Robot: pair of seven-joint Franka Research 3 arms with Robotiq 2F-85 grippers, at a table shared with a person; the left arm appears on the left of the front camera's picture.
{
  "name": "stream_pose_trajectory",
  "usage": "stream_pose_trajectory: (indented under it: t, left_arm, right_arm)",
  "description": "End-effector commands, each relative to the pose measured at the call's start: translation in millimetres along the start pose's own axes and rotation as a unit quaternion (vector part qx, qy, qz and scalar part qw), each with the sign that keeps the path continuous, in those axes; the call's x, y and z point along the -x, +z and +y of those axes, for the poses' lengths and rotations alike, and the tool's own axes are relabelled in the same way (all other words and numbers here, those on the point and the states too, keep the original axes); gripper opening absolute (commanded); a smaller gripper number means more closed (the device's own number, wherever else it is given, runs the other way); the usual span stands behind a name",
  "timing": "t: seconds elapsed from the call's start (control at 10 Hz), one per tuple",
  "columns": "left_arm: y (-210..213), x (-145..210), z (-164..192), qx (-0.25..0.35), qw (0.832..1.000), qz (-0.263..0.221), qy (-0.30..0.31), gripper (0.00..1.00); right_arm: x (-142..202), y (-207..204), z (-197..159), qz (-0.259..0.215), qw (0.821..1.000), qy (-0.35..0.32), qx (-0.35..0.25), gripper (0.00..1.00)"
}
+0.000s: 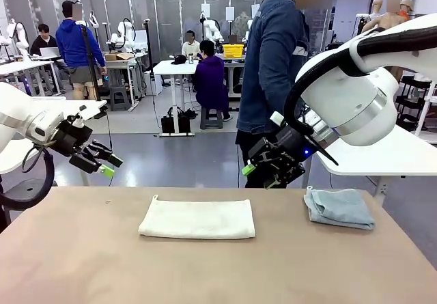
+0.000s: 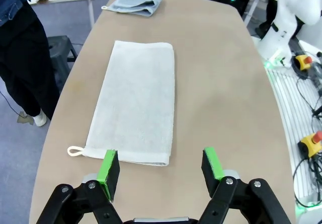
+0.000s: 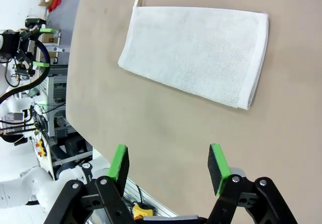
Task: Fold the towels and place them in the basket.
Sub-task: When a person lays out a Towel with hook on the table, fold it in half twice.
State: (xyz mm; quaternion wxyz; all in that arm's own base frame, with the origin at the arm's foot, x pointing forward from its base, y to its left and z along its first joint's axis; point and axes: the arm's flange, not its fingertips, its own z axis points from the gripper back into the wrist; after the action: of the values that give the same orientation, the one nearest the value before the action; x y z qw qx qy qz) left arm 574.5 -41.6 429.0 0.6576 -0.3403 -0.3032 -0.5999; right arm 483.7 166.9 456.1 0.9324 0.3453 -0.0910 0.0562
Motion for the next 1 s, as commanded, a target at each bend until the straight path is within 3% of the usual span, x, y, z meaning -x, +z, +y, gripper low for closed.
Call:
stream_pose_trajectory:
  t: [0.0, 0.2, 0.4, 0.9]
  left_arm:
    - [-0.1, -2.5, -0.4, 0.0, 1.0, 0.0, -0.002, 0.83]
    - [-0.1, -2.5, -0.4, 0.0, 1.0, 0.0, -0.002, 0.83]
    - [-0.1, -2.5, -0.4, 0.0, 1.0, 0.0, -0.002, 0.83]
    - [-0.1, -2.5, -0.4, 0.0, 1.0, 0.0, -0.002, 0.83]
  right_arm:
    - [0.0, 0.0, 0.0, 0.0, 1.0, 0.0, 0.0, 0.79]
    - [-1.2, -6.4, 10.9, -0.003, 0.997, 0.014, 0.072, 0.79]
    - [-7.6, -29.8, 15.6, -0.007, 0.992, -0.029, 0.126, 0.79]
    - [-19.6, -98.3, 12.1, -0.018, 0.979, -0.068, 0.19, 0.79]
